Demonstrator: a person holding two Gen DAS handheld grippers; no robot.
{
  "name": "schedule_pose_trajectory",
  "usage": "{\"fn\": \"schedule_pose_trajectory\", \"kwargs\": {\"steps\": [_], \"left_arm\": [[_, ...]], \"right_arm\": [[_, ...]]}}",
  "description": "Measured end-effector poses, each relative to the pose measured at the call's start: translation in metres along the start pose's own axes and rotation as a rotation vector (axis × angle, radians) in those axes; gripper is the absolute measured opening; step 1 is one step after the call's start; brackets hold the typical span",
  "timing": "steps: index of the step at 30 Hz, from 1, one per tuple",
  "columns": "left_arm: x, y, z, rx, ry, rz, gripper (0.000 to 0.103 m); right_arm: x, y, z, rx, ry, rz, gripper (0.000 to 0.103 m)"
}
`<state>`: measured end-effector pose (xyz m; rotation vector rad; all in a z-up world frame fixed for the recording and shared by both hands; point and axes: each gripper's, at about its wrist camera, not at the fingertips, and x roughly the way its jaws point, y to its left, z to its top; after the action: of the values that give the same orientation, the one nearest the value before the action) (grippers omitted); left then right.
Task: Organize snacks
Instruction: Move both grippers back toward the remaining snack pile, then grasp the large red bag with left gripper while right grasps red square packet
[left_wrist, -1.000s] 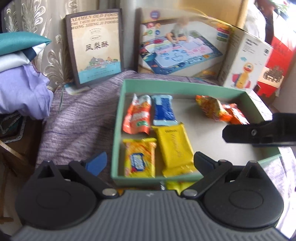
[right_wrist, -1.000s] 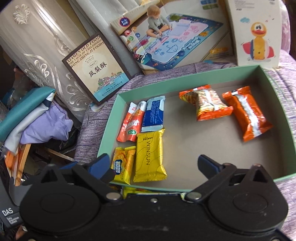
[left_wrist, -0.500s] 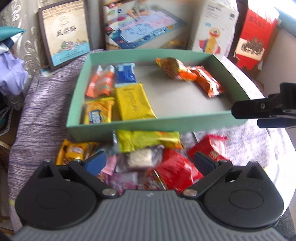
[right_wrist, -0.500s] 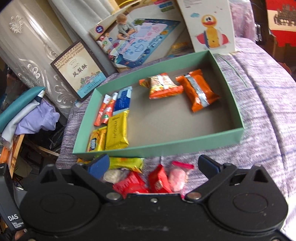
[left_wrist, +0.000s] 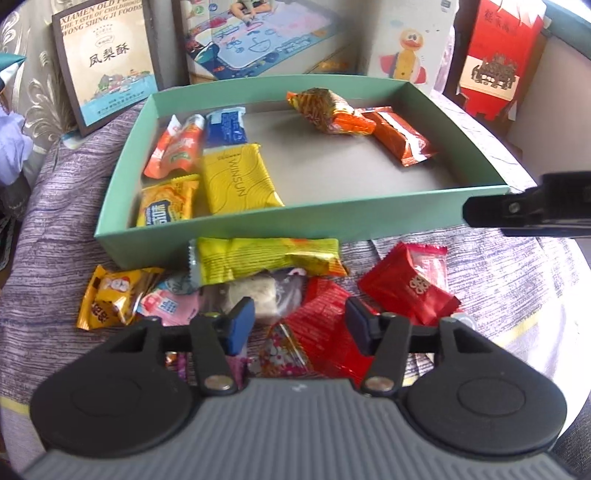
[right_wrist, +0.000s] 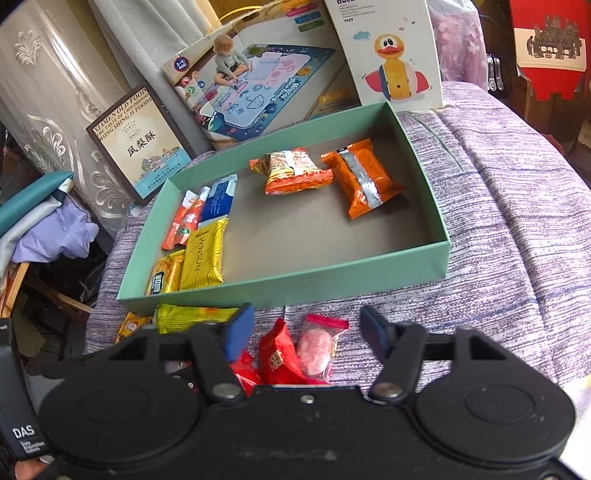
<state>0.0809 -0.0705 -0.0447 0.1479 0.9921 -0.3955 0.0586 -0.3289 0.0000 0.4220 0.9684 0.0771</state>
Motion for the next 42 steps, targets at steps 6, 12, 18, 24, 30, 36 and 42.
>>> {"fn": "schedule_pose_trajectory", "kwargs": {"steps": [6,12,18,24,30,36,42], "left_arm": [[-0.004,-0.003,-0.013,0.008,0.008,-0.036,0.047],[0.001,0.007,-0.016,-0.026,0.015,-0.04,0.063],[0.01,0.007,-0.013,-0.027,0.019,-0.047,0.067],[0.019,-0.008,-0.007,0.025,0.032,-0.105,0.072],[0.026,-0.021,-0.017,0.105,0.047,-0.086,0.074],[0.019,-0.001,-0.019,0.016,0.053,-0.119,0.074],[0.018,0.017,-0.023,-0.024,0.049,-0.126,0.074]], "right_arm": [[0.017,0.016,-0.007,-0.081,0.06,0.045,0.038],[0.04,0.037,-0.013,-0.162,0.125,0.062,0.038],[0.053,0.029,-0.017,-0.171,0.142,0.013,0.034],[0.05,0.02,-0.012,-0.192,0.135,-0.032,0.034],[0.047,0.015,-0.008,-0.184,0.144,-0.053,0.035],[0.053,0.033,-0.008,-0.21,0.17,0.015,0.038],[0.069,0.04,-0.016,-0.224,0.207,-0.022,0.047]]}}
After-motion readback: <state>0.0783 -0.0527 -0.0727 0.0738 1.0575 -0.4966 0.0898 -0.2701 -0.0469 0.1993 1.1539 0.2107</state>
